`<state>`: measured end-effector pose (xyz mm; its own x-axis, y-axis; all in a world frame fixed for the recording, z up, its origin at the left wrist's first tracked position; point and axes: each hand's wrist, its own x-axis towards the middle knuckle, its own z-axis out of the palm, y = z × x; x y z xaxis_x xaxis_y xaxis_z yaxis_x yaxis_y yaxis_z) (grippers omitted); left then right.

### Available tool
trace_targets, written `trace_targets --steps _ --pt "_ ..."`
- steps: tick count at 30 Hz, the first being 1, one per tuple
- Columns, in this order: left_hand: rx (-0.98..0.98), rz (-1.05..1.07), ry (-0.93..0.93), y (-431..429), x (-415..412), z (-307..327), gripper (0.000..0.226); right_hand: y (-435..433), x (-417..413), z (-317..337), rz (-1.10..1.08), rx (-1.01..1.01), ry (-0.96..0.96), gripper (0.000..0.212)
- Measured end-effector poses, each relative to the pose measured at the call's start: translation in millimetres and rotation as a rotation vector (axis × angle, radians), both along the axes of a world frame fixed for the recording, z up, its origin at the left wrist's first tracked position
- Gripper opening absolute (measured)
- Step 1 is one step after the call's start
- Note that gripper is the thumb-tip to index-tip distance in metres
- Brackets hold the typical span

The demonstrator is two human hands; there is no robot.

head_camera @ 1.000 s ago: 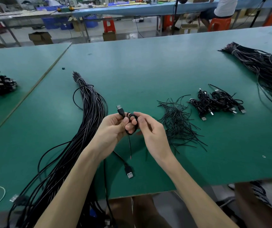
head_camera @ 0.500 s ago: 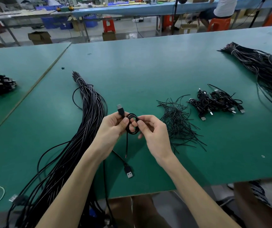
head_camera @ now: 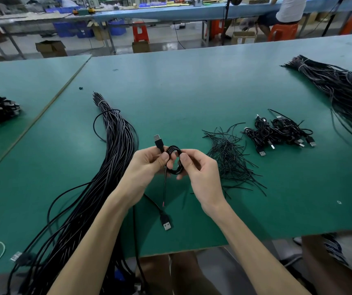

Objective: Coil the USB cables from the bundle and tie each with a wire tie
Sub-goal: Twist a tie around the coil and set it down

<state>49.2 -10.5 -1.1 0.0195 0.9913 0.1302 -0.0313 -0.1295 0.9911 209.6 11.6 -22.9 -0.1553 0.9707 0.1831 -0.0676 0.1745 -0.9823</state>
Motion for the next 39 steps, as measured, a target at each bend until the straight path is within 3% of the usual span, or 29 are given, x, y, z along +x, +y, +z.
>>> trace_targets --steps 14,25,29,32,39 --pt "-0.003 -0.179 0.069 1.5 2.4 -0.7 0.026 -0.5 0.4 7.9 0.16 -0.162 0.191 0.037" --pt "0.045 -0.138 0.039 -0.4 7.6 -2.3 0.025 -2.3 1.0 9.6 0.16 -0.14 0.144 0.046" --pt "0.037 -0.072 0.05 -0.1 7.0 -1.5 0.03 -2.4 0.2 9.5 0.1 -0.12 0.083 0.036" --pt "-0.022 -0.055 -0.025 1.0 7.8 -1.8 0.024 -3.2 -0.3 9.4 0.108 -0.095 0.067 0.037" --pt "-0.06 -0.043 0.023 1.3 11.3 -3.2 0.027 -5.9 -1.0 11.4 0.151 -0.052 0.019 0.038"
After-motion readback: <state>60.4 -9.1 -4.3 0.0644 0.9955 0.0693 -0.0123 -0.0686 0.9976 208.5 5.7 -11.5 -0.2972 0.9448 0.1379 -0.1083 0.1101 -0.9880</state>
